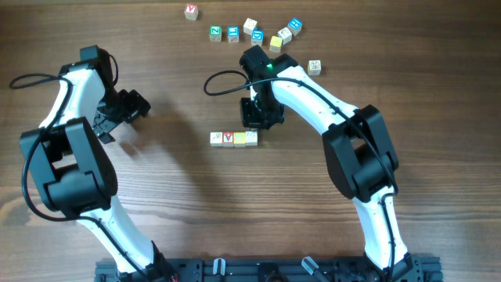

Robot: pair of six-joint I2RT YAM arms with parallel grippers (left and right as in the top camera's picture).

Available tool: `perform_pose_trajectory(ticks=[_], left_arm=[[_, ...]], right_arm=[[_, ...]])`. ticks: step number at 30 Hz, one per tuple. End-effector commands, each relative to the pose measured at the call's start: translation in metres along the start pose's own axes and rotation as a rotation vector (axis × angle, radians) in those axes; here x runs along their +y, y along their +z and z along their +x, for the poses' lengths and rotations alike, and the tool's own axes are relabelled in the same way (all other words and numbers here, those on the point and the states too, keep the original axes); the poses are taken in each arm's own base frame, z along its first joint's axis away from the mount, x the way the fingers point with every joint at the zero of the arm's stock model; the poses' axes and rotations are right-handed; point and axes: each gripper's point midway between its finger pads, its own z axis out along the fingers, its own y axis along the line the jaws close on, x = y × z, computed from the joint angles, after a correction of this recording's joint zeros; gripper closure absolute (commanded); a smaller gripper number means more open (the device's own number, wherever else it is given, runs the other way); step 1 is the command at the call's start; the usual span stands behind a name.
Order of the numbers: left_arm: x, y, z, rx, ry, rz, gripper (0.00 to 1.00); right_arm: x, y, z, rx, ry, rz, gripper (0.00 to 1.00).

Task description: Form a horizontal line

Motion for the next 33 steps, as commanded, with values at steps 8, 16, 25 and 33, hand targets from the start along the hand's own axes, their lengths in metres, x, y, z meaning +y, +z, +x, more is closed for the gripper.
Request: perform_pose_trajectory(ticks=[8, 16, 25, 33], left_arm=[[0.002, -0.003, -0.002, -0.012, -0.005, -0.004, 0.00], [0.002, -0.003, -0.002, -0.013, -0.005, -0.004, 0.00], [0.002, -0.003, -0.002, -0.012, -0.005, -0.004, 0.00], [0.002, -0.003, -0.002, -0.012, -0.005, -0.004, 0.00]], right_arm=[[0.003, 0.004, 0.000, -0.011, -0.011, 0.025, 0.96], [-0.048, -0.006, -0.013, -0.086, 0.158, 0.228, 0.96], [-0.063, -0.044, 0.045, 0.133, 0.125, 0.252, 0.96], [-0.021, -0.131, 0.064, -0.138, 0.127, 0.243, 0.96]])
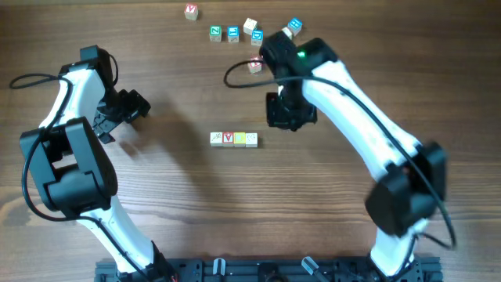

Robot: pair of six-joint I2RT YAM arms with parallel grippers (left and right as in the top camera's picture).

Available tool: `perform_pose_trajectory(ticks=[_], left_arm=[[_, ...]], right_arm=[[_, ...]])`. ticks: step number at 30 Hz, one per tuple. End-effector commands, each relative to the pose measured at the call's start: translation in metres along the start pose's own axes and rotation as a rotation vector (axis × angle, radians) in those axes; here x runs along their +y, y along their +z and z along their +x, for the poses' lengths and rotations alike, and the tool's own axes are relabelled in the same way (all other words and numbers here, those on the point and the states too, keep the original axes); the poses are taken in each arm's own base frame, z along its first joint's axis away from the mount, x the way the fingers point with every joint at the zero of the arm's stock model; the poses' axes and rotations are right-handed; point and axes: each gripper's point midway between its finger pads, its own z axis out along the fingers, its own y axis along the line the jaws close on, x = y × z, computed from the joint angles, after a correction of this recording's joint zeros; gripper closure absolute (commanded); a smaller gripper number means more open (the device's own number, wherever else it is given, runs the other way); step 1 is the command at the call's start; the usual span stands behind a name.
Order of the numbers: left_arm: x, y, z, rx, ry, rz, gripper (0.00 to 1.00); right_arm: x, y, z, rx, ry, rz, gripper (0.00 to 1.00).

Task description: Form a horizontal line

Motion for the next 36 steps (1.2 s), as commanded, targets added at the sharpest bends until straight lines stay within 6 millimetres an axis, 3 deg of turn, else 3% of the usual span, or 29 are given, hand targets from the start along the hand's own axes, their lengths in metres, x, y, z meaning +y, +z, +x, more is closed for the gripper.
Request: perform_pose_trajectory(ticks=[1, 3, 7, 13, 25, 36], left_arm=[[0.002, -0.003, -0.002, -0.012, -0.005, -0.004, 0.00], [0.002, -0.003, -0.002, -0.012, -0.005, -0.004, 0.00], [0.002, -0.003, -0.002, -0.013, -0.005, -0.004, 0.00], [0.002, -0.003, -0.002, -0.012, -0.005, -0.004, 0.00], [0.002, -0.003, -0.002, -0.013, -0.005, -0.004, 0.00], [0.002, -0.003, -0.002, -0.013, -0.005, -0.004, 0.00]], right_arm=[[0.016, 0.008, 0.008, -0.061, 0.019, 0.047, 0.96], [0.032, 0.037, 0.016, -0.064, 0.000, 0.025, 0.96], [0.034, 0.086, 0.030, -0.035, 0.058, -0.013, 0.96], [0.041, 0.128, 0.044, 0.004, 0.105, -0.123, 0.96], [0.057, 0.127, 0.018, -0.108, 0.113, -0.193, 0.96], [0.066, 0.129, 0.027, -0.116, 0.080, -0.175, 0.96]])
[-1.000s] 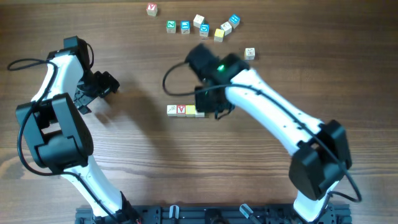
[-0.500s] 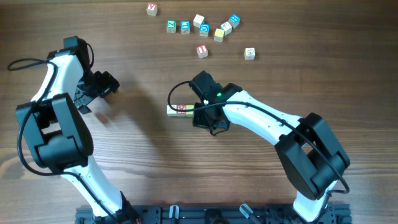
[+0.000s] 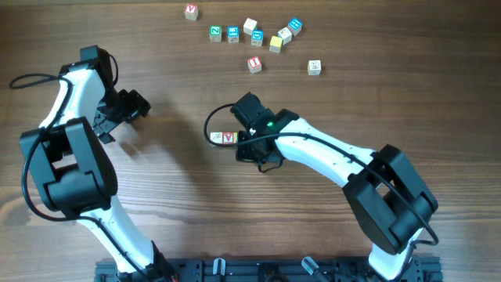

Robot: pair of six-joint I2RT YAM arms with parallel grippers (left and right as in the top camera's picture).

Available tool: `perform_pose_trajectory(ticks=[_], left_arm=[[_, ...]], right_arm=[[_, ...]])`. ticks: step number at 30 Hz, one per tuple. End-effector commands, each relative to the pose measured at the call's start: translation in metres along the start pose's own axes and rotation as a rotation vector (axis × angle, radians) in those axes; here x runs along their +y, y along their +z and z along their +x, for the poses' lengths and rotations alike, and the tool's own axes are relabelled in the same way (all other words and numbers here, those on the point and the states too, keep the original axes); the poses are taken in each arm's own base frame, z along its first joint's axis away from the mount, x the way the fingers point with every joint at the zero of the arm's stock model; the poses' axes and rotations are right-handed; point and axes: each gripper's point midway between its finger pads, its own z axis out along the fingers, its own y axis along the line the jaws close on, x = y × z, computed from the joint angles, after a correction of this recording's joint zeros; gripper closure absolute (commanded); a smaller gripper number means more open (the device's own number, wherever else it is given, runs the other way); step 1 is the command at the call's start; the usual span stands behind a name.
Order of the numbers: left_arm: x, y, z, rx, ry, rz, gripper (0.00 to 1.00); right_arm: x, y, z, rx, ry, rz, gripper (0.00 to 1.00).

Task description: Form a horizontal line

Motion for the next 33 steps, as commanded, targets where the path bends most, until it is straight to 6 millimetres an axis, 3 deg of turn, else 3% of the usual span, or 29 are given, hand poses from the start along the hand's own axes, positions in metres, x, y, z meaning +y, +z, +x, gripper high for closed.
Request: perform_pose_trajectory(ticks=[1, 33], left_arm=[[0.0021, -0.0031, -0.0020, -0.012, -0.005, -0.004, 0.00], [0.0021, -0.0031, -0.0020, -0.012, -0.005, -0.004, 0.00]], right_arm=[[-0.0060, 0.0041, -0.0009, -0.011, 0.022, 0.030, 0.96], [-0.0118, 0.0141, 0.0019, 0.004, 0.060, 0.051, 0.96]])
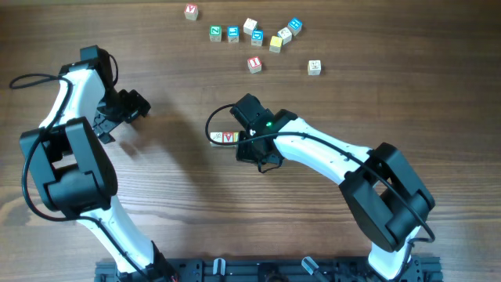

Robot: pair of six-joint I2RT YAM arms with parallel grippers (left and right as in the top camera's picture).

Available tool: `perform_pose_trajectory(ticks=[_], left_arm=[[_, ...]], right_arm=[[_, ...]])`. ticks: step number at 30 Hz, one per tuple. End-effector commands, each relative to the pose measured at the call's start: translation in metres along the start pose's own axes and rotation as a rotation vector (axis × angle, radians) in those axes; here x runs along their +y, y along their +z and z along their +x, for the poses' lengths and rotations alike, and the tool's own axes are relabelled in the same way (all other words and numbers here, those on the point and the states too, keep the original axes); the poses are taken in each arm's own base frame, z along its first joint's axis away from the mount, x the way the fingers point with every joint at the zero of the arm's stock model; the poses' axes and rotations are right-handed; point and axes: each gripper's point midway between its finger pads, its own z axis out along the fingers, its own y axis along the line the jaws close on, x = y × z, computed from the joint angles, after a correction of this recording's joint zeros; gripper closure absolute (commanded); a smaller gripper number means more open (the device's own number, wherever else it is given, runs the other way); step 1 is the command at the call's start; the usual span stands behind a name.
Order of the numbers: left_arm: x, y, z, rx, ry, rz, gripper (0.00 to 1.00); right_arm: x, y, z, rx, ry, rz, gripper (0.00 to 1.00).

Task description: Form a horizontal line

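Observation:
A short row of small letter blocks (222, 138) lies mid-table; only its two left blocks show, a pale one and a red one. The rest of the row is covered by my right gripper (252, 149), which sits low over the row's right end. Its fingers are hidden under the wrist, so I cannot see how they stand. My left gripper (138, 105) hangs at the left, far from any block, fingers apart and nothing between them.
Several loose blocks lie along the far edge: a red one (191, 11), a green one (215, 32), blue ones (233, 33), a yellow one (275, 43). Nearer lie a red block (254, 64) and a white block (314, 66). A black rail runs along the front edge.
My right gripper first hung just behind the row, which showed several blocks side by side. Then it had moved right, away from the row. By the last earlier moment it sat down over the row's right end and has stayed. The left arm never moved.

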Motion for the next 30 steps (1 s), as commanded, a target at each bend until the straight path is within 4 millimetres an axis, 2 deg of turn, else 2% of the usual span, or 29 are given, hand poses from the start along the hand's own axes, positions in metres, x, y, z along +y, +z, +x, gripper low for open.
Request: perform_pose_trajectory(ticks=[1, 30], left_arm=[[0.002, -0.003, -0.002, -0.012, -0.005, -0.004, 0.00], [0.002, -0.003, -0.002, -0.012, -0.005, -0.004, 0.00]], right_arm=[[-0.007, 0.008, 0.001, -0.002, 0.017, 0.028, 0.96], [-0.003, 0.008, -0.009, -0.045, 0.000, 0.016, 0.96]])
